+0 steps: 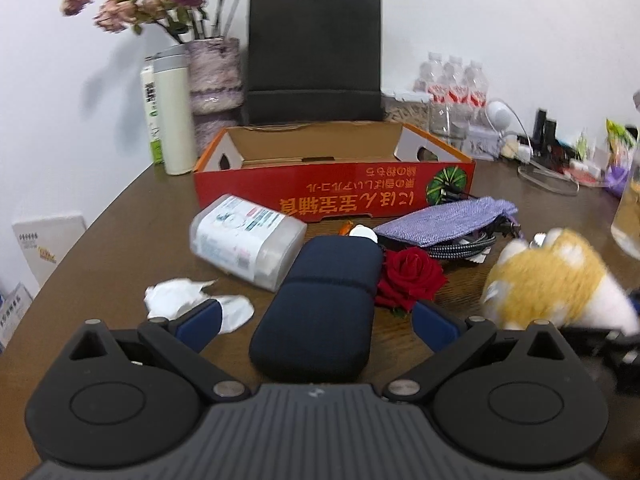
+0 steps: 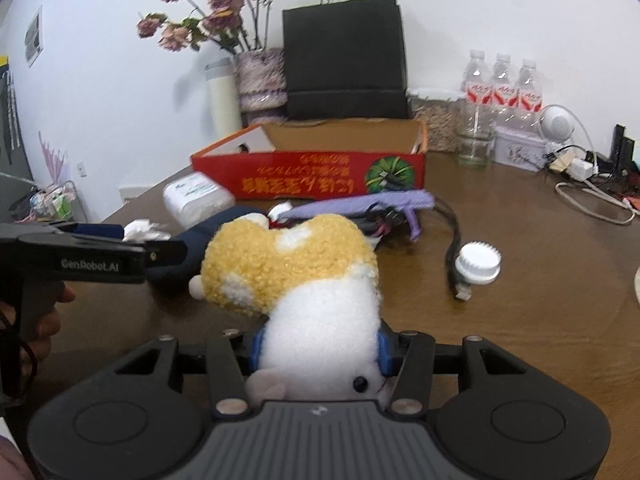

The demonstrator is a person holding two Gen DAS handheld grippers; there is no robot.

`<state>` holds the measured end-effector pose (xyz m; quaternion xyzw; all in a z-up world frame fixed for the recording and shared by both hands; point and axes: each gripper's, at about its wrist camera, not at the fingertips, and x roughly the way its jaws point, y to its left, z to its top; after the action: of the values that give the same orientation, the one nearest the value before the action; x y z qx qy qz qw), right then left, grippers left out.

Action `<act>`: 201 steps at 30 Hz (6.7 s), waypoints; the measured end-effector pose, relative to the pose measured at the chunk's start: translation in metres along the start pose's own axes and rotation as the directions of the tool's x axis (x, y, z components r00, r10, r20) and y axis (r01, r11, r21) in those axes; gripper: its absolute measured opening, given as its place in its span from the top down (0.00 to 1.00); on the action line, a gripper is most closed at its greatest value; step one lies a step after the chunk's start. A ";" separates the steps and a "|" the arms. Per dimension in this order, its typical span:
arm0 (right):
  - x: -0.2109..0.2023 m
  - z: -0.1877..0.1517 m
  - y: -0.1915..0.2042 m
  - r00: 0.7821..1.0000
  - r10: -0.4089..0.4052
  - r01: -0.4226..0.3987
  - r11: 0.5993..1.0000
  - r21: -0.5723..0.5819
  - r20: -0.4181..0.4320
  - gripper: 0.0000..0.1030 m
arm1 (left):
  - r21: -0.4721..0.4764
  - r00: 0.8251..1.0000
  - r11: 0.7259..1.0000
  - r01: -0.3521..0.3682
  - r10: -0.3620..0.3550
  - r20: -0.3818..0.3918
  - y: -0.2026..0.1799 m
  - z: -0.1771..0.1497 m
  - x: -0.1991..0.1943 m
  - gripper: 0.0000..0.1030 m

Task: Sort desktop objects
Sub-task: 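Grasp the navy glasses case with the left gripper while the right gripper holds the plush dog, then carry the navy case and plush dog into the cardboard box and release both, then withdraw both grippers from the box back over the table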

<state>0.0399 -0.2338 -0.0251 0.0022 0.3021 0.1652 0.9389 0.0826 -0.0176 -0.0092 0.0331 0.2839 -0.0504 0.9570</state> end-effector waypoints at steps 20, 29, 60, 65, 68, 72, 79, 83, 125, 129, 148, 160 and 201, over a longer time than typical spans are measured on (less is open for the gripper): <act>0.041 0.010 -0.025 0.999 -0.014 0.015 0.999 0.032 -0.033 0.53 | -0.037 0.986 0.995 0.096 -0.100 -0.137 0.013 0.011 0.063 0.23; 0.045 0.005 -0.024 0.999 -0.012 0.013 0.999 0.038 -0.039 0.53 | -0.041 0.989 0.996 0.084 -0.089 -0.118 0.010 0.008 0.063 0.32; 0.003 0.046 -0.002 0.987 0.006 -0.003 1.000 -0.018 0.160 0.53 | -0.089 0.982 0.991 0.105 -0.089 0.164 0.014 0.041 -0.020 0.39; 0.018 0.088 -0.003 0.972 0.007 0.001 0.999 -0.036 0.235 0.53 | -0.106 0.970 0.988 0.114 -0.088 0.227 0.017 0.074 -0.008 0.39; 0.034 0.115 -0.004 0.962 0.005 0.004 0.999 -0.032 0.274 0.53 | -0.134 0.962 0.985 0.109 -0.070 0.263 0.020 0.094 0.004 0.39; 0.064 0.150 -0.006 0.951 -0.002 0.007 1.000 -0.016 0.308 0.53 | -0.180 0.957 0.978 0.104 -0.049 0.285 0.026 0.120 0.029 0.39; 0.123 0.193 -0.012 0.957 -0.009 0.000 0.999 0.033 0.291 0.53 | -0.235 0.958 0.969 0.081 -0.011 0.287 0.036 0.151 0.086 0.39; 0.160 0.210 -0.016 0.968 -0.024 0.010 0.998 0.058 0.248 0.53 | -0.226 0.965 0.973 0.037 0.025 0.263 0.035 0.161 0.117 0.39; 0.241 0.197 -0.011 0.998 -0.033 0.035 0.999 0.040 -0.058 0.03 | -0.210 0.994 0.972 -0.104 0.094 -0.056 0.040 0.149 0.199 0.00; 0.235 0.200 -0.011 0.998 -0.046 0.047 0.998 0.039 -0.036 0.03 | -0.216 0.995 0.971 -0.102 0.097 -0.035 0.040 0.151 0.192 0.00; 0.150 0.205 0.003 0.986 -0.038 0.040 0.999 -0.009 0.162 0.02 | -0.251 0.963 0.967 -0.046 0.109 0.247 0.038 0.157 0.101 0.00; 0.068 0.175 0.005 0.957 -0.029 0.045 0.998 -0.047 0.290 0.00 | -0.204 0.937 0.977 -0.060 0.125 0.326 0.039 0.129 0.034 0.00; 0.027 0.014 -0.043 0.982 -0.188 0.188 0.981 -0.038 -0.013 0.00 | -0.106 0.973 0.967 -0.230 0.232 0.009 0.083 -0.016 -0.007 0.00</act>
<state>0.0811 -0.2645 -0.0335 -0.0449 0.3055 0.0814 0.9476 0.0776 0.0671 -0.0153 0.0154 0.2701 0.0759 0.9597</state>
